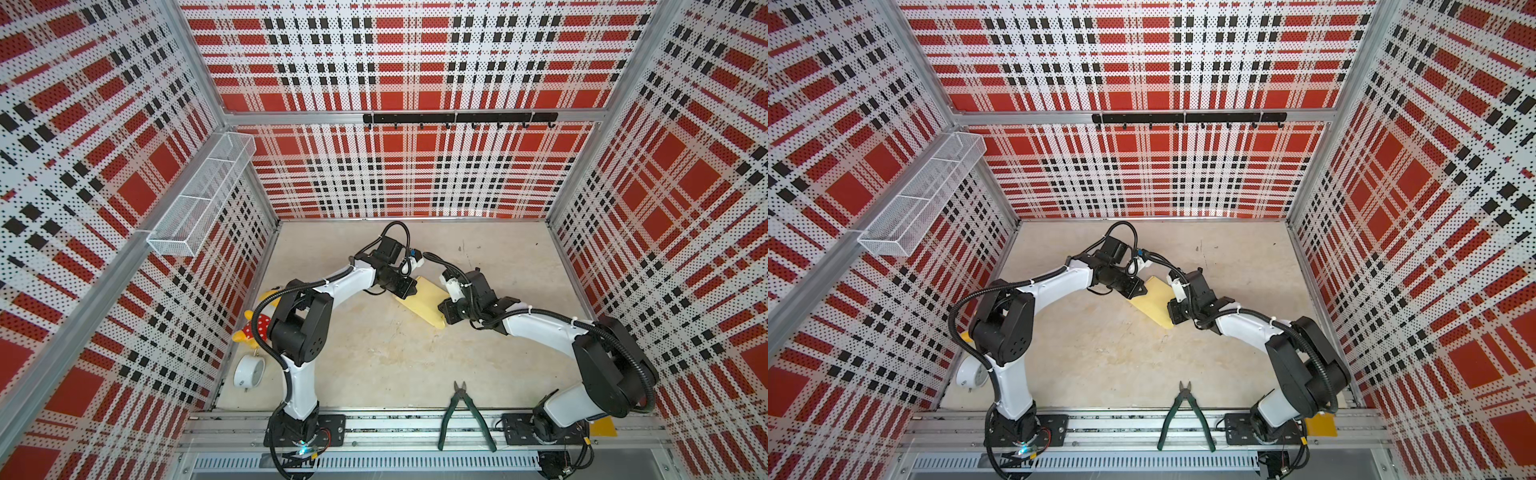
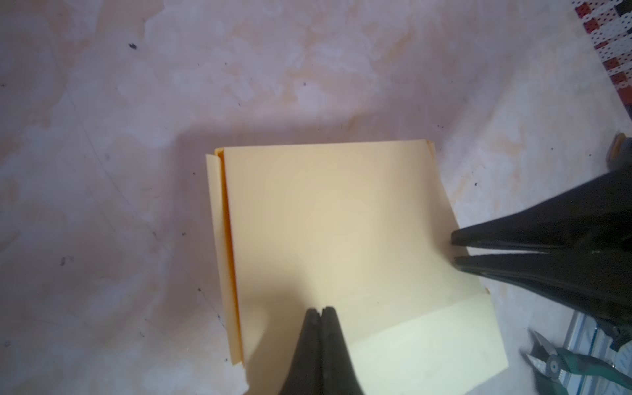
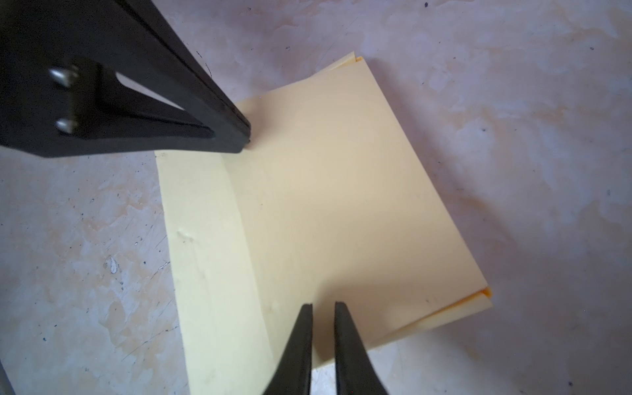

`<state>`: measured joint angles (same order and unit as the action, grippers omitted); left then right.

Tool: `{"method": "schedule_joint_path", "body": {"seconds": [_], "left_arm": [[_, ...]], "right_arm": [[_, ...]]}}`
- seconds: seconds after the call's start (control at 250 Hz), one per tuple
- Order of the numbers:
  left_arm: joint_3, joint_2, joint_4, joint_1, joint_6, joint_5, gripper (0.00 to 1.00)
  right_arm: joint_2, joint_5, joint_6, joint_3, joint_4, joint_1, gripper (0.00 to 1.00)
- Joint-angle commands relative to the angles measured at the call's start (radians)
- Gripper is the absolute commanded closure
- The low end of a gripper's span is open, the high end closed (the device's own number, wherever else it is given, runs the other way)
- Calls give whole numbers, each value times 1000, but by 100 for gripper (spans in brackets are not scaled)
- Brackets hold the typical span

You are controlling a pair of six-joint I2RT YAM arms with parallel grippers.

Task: Assemble paper box
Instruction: Close the paper box at the center of the table.

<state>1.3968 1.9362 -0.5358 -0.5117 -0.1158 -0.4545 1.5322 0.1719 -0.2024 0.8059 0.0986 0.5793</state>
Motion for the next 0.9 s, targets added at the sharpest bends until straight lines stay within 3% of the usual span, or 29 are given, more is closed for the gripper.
{"method": "schedule_joint_path", "body": {"seconds": [0.0, 0.364, 0.616, 0.696, 0.76, 0.896], "left_arm": [[-13, 24, -15, -7, -24, 30, 100], [-58, 60, 16, -20, -14, 18, 100], [-30, -29, 4, -23, 16, 0, 100], [-15, -53, -5, -22, -10, 49, 92], [5, -46, -17, -12, -33, 88, 90], [59, 12, -57, 19, -41, 106, 87]], "right_arm": [[21, 18, -1, 11, -24, -2, 84], [58, 80, -46, 36, -90, 20, 84], [145, 23, -31, 71, 13, 11, 85], [152, 20, -18, 85, 54, 7, 87], [149, 23, -4, 81, 61, 4, 93], [144, 28, 38, 89, 103, 5, 93]]}}
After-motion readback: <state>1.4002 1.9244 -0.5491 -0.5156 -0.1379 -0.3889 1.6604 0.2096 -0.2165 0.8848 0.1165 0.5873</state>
